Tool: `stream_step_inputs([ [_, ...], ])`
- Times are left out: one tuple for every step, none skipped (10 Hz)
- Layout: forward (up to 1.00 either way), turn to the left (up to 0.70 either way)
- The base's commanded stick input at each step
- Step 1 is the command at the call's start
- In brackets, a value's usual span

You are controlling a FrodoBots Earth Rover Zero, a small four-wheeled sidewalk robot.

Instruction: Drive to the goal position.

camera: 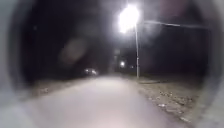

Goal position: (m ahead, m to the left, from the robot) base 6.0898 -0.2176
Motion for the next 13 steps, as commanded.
stream_step_inputs([
  [1.00,0.00],
  [1.00,0.00],
  [1.00,0.00],
  [1.00,0.00],
  [1.00,0.00],
  [1.00,0.00],
  [1.00,0.00],
  [1.00,0.00],
  [1.00,0.00],
  [1.00,0.00],
  [1.00,0.00],
  [1.00,0.00],
  [1.00,0.00],
])
